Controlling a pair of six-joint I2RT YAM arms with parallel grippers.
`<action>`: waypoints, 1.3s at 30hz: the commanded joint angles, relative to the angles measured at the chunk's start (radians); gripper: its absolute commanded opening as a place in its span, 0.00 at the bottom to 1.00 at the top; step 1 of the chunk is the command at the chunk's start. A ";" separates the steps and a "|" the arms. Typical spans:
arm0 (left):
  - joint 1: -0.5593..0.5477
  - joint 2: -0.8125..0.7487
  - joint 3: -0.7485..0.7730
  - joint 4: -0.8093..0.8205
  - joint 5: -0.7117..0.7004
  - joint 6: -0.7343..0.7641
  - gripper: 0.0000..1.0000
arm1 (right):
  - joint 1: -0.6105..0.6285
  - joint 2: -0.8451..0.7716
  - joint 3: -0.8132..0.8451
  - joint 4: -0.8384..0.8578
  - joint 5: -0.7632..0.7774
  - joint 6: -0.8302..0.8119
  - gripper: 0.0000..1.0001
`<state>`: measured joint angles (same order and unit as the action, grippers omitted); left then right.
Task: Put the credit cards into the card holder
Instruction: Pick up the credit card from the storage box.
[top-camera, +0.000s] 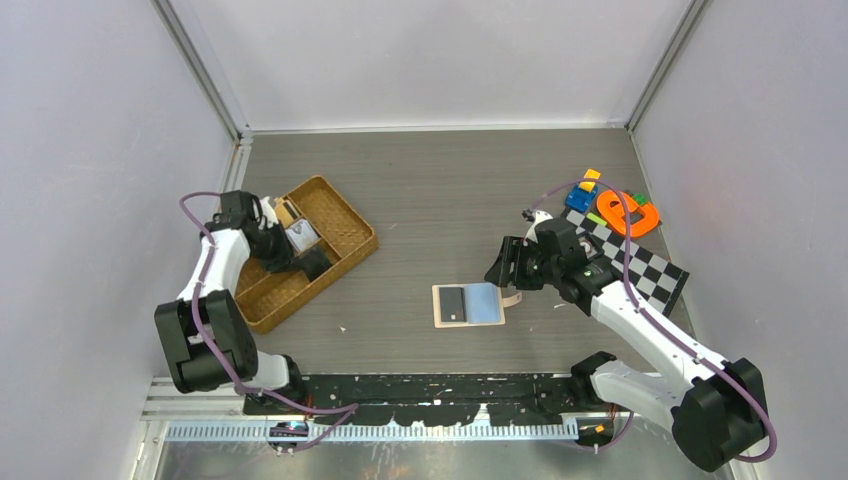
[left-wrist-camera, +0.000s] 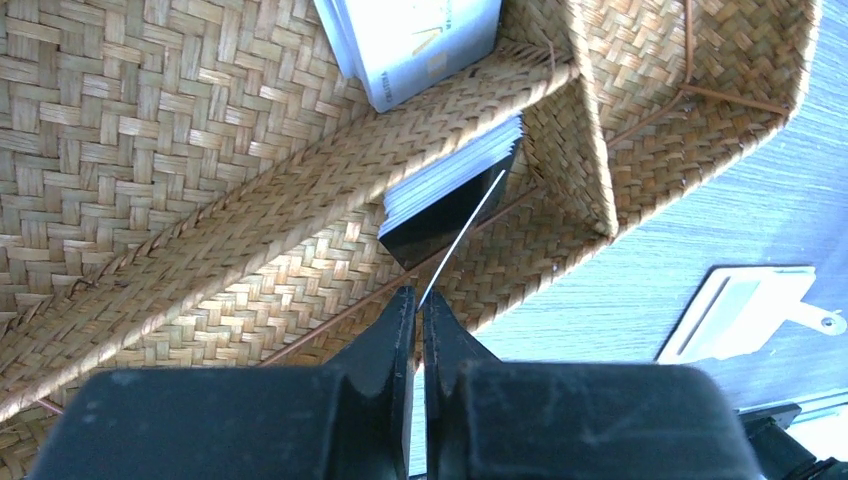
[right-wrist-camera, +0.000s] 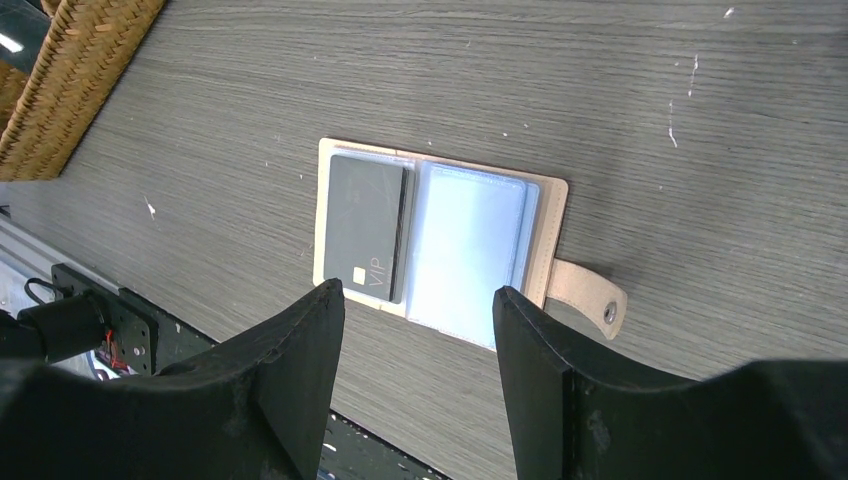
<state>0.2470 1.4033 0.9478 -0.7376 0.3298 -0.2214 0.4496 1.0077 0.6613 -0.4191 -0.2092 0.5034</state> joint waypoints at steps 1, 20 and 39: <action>0.002 -0.067 -0.019 0.001 0.063 0.032 0.00 | -0.004 -0.005 -0.002 0.036 -0.009 -0.002 0.61; -0.066 -0.317 -0.006 0.038 0.063 0.077 0.00 | -0.007 0.015 0.033 0.043 -0.025 0.013 0.61; -0.446 -0.313 -0.002 0.315 0.568 -0.189 0.00 | 0.004 0.060 0.123 0.230 -0.519 0.119 0.67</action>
<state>-0.0910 1.0534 0.9844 -0.6350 0.6167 -0.2470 0.4477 1.0737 0.7486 -0.3496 -0.4843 0.5503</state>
